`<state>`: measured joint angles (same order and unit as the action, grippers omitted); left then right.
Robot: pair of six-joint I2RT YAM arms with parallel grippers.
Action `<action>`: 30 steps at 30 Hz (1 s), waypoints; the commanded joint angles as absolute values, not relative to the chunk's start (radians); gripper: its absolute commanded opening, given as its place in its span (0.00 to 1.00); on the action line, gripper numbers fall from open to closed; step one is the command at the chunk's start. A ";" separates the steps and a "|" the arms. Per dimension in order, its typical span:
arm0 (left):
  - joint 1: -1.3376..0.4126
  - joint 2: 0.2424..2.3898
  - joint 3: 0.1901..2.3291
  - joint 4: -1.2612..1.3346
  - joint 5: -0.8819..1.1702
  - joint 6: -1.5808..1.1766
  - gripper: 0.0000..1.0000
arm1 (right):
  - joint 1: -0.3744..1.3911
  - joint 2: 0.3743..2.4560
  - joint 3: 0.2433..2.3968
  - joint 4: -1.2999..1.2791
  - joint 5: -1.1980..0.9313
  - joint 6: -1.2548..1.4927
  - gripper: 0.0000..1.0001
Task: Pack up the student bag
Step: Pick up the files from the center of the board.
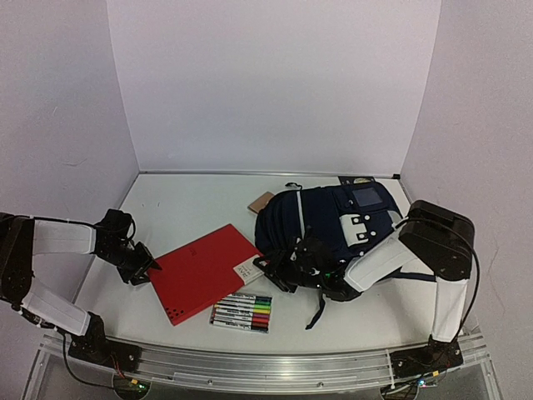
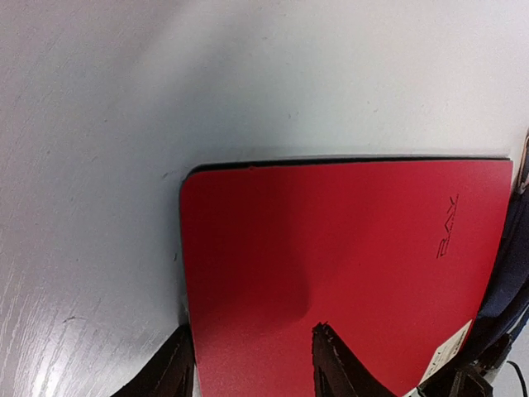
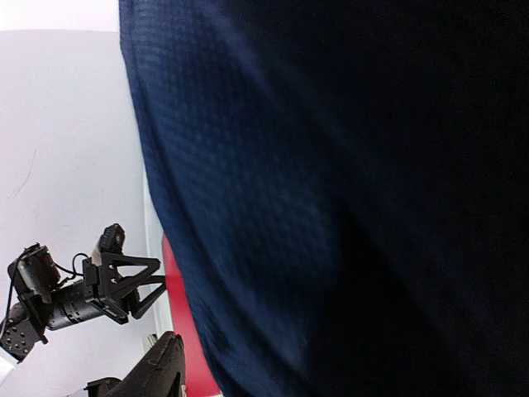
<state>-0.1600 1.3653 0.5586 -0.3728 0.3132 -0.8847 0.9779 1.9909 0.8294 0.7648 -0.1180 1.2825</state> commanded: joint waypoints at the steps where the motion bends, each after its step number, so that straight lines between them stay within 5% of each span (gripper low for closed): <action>1: -0.165 1.425 0.543 -0.386 0.322 -0.863 0.47 | 0.984 2.081 0.844 0.821 -0.166 1.358 0.54; 19: -0.165 1.420 0.526 -0.366 0.335 -0.862 0.43 | 0.984 2.287 1.061 1.075 -0.155 1.238 0.38; 24: -0.164 1.399 0.516 -0.359 0.343 -0.865 0.44 | 0.985 2.303 1.111 1.101 -0.161 1.213 0.15; 30: -0.163 1.246 0.576 -0.458 0.303 -0.851 0.66 | 0.993 2.172 1.070 1.114 -0.137 1.156 0.00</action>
<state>-0.1585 1.3458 0.5530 -0.3559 0.3317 -0.8624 0.9703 2.2719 1.0897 1.0955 -0.1142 1.2202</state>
